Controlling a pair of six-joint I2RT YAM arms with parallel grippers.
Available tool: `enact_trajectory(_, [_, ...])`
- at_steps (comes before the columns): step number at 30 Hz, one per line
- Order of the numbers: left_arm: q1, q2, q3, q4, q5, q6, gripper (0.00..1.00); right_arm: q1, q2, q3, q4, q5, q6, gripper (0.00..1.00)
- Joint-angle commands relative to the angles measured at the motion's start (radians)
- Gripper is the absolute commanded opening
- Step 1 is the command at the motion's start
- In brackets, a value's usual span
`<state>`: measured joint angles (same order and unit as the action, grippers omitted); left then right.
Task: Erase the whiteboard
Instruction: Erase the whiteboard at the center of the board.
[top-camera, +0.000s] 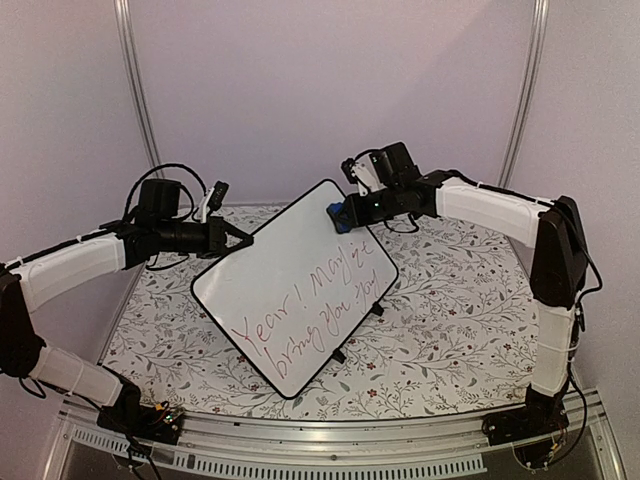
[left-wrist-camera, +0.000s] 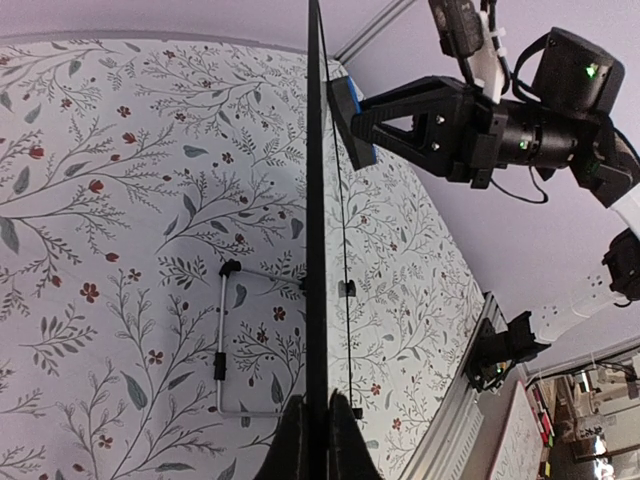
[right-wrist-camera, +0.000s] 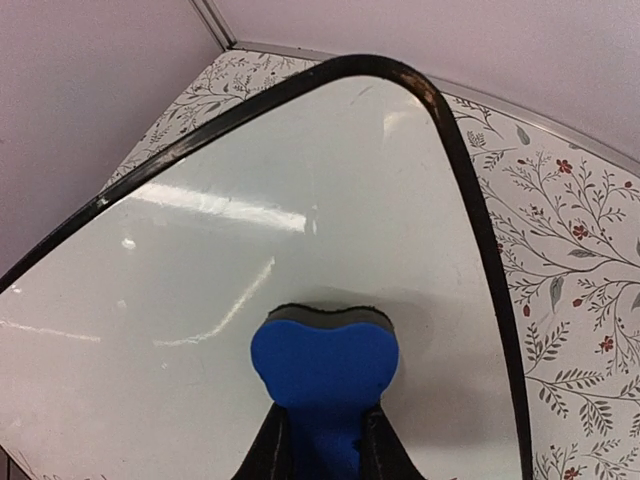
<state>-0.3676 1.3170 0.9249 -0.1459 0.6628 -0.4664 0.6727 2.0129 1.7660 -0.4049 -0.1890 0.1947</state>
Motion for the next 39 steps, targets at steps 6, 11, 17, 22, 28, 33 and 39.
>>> enact_trajectory(6, [-0.015,-0.002,0.014,0.017,0.051,0.045,0.00,0.024,-0.050,-0.086,-0.029,-0.055,0.007,0.04])
enact_trajectory(11, [-0.015,-0.002,0.014,0.018,0.050,0.045,0.00,0.054,-0.063,-0.098,-0.048,-0.032,-0.014,0.04])
enact_trajectory(17, [-0.014,-0.001,0.014,0.017,0.050,0.045,0.00,0.073,-0.086,-0.136,-0.066,-0.007,-0.029,0.04])
enact_trajectory(22, [-0.014,-0.001,0.014,0.018,0.050,0.045,0.00,0.085,-0.125,-0.190,-0.065,-0.015,-0.032,0.04])
enact_trajectory(28, [-0.015,-0.001,0.015,0.018,0.050,0.044,0.00,0.119,-0.190,-0.245,-0.048,0.002,-0.069,0.04])
enact_trajectory(33, [-0.014,0.001,0.014,0.018,0.046,0.043,0.00,0.189,-0.220,-0.242,-0.051,0.052,-0.113,0.04])
enact_trajectory(39, [-0.015,0.000,0.013,0.019,0.032,0.044,0.00,0.340,-0.207,-0.215,-0.036,0.149,-0.163,0.04])
